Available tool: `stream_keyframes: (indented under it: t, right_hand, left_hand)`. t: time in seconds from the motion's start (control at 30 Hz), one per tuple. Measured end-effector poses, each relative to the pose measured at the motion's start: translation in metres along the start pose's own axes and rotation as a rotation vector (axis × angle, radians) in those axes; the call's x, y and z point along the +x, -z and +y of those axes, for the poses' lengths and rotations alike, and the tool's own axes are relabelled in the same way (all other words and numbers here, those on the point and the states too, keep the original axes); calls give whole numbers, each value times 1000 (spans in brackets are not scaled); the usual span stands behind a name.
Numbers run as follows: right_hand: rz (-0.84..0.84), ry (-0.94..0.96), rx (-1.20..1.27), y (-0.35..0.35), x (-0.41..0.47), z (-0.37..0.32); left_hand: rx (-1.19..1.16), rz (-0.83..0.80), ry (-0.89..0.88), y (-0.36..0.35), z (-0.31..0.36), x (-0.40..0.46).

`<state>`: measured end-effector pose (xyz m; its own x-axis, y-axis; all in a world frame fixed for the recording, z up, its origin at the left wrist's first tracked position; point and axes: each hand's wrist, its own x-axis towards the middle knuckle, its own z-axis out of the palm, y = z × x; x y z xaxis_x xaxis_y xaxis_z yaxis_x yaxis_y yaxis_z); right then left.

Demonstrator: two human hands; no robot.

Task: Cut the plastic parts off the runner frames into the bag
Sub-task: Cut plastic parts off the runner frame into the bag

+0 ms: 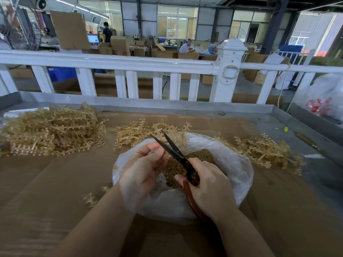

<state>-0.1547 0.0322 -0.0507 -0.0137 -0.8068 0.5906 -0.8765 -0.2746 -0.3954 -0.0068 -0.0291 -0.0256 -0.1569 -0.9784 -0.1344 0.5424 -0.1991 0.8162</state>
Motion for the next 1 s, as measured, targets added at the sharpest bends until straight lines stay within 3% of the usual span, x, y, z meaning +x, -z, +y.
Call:
stream_keyframes:
  t: [0.73,1.0]
  right_hand:
    - [-21,62,5,2,1,1]
    - [30,0,76,4,1,2]
  left_hand:
    - [58,21,19,-5,-7,-5]
    - [13,59,-79,-5,-8,-6]
